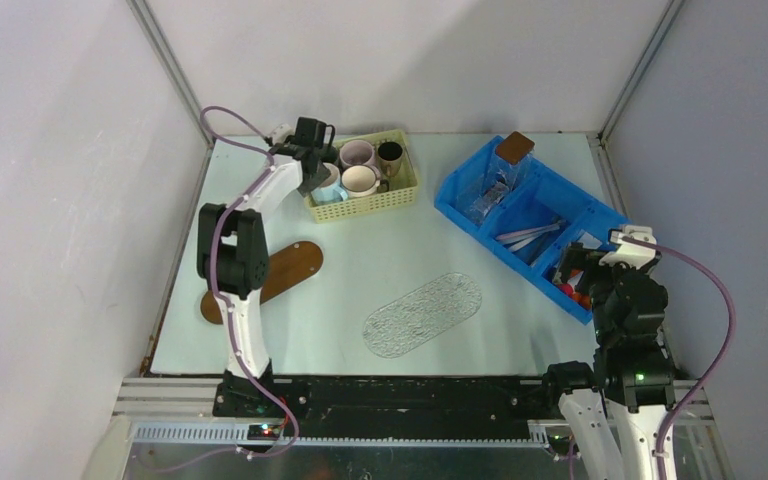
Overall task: Prepare toiletry sets of a toothbrush and toothpaste on the tray
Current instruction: Pick up the cup from the storage box, then place the cup on the tray.
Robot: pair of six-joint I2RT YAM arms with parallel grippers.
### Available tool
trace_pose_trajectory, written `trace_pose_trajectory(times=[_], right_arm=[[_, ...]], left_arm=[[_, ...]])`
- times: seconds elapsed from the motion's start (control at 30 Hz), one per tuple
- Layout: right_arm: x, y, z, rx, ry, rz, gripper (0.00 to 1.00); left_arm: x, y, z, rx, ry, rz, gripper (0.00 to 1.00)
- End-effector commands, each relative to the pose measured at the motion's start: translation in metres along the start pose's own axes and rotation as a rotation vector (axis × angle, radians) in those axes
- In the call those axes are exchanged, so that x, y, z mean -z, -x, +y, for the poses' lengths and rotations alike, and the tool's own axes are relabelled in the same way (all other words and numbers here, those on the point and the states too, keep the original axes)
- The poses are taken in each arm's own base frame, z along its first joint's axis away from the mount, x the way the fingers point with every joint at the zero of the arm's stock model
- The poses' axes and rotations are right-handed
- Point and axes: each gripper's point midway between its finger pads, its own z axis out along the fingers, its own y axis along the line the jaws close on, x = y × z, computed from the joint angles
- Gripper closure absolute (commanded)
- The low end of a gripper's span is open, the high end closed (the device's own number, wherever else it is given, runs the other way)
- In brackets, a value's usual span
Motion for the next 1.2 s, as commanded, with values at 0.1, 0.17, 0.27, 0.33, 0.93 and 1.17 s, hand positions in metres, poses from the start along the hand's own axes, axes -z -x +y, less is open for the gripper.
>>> trace_pose_trajectory(times=[0.1,0.17,0.27,0.33,0.93,1.17], right_arm=[[-0.006,0.008,-0.001,0.01,-0.01,-0.036,0.01],[-0.005,0.009,-0.001,0.01,-0.008,-0.04,0.01],[-0.004,0.009,0.0,0.009,-0.006,-0.044,0.01],[-0.004,0.008,0.0,0.011,-0.004,-0.046,0.01],[0.002,0.015,0.011,0.019,0.055,-0.095,0.01],[0.003,0.018,0.018,0.013,0.092,-0.106,0.01]], left_arm=[[0.006,0.016,-0.018,0.032,-0.059,-0.027,0.7],[0.01,0.019,-0.019,0.021,-0.071,-0.031,0.8],[0.023,0.029,-0.021,0.011,-0.092,-0.052,0.92],[0.033,0.037,-0.021,-0.003,-0.104,-0.075,0.98],[0.158,0.086,0.009,-0.147,-0.204,-0.202,1.0],[0.209,0.082,0.06,-0.215,-0.201,-0.227,1.0]])
